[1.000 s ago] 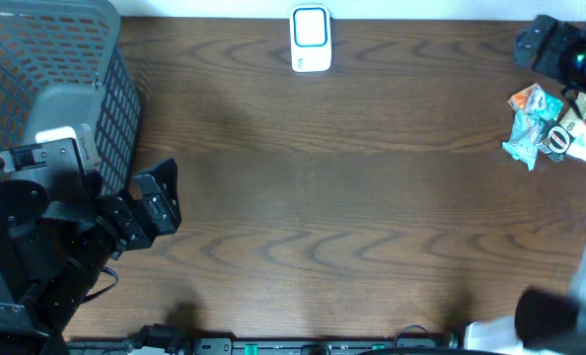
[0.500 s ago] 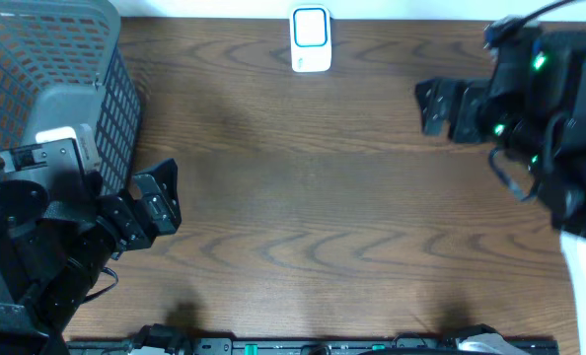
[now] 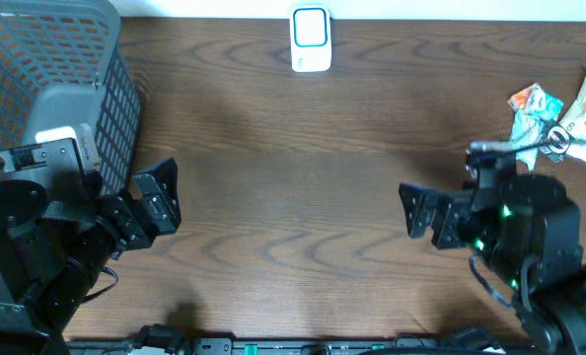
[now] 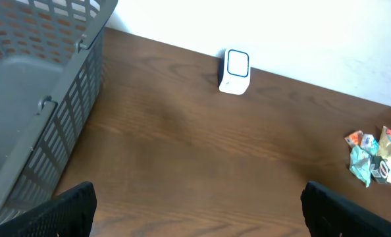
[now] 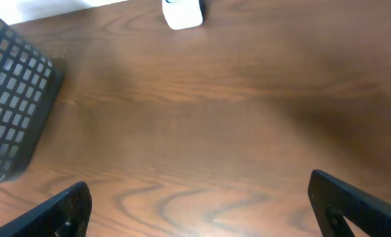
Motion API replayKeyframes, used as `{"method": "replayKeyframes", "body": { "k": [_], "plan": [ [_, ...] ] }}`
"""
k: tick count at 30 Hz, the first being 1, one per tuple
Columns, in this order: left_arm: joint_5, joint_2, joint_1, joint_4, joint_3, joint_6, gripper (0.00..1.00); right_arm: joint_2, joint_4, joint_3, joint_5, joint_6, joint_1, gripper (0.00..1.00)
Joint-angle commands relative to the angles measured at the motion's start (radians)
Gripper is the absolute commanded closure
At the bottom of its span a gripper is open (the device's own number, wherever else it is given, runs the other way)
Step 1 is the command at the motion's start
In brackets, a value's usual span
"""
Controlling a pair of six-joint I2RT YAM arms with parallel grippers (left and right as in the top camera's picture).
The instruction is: Scan the item barcode
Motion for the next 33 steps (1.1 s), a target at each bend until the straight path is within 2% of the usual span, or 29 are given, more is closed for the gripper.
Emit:
{"method": "replayKeyframes", "body": {
  "k": [1,9,19,28,33],
  "plan": [
    [-0.013,0.000,0.004,-0.002,0.007,-0.009,0.02,-0.018,0.004,-0.051,0.011,0.068,0.009,0.01],
    [-0.013,0.000,0.004,-0.002,0.007,-0.009,0.02,0.001,-0.004,-0.071,0.009,0.067,0.008,0.01],
    [-0.013,0.000,0.004,-0.002,0.007,-0.009,0.02,0.004,-0.127,-0.071,0.083,0.048,0.008,0.01],
    [-0.013,0.000,0.004,-0.002,0.007,-0.009,0.02,-0.001,-0.126,-0.085,0.083,0.027,0.003,0.01],
    [-0.013,0.000,0.004,-0.002,0.007,-0.009,0.02,-0.044,-0.062,-0.184,0.081,-0.032,-0.056,0.01]
  ]
}}
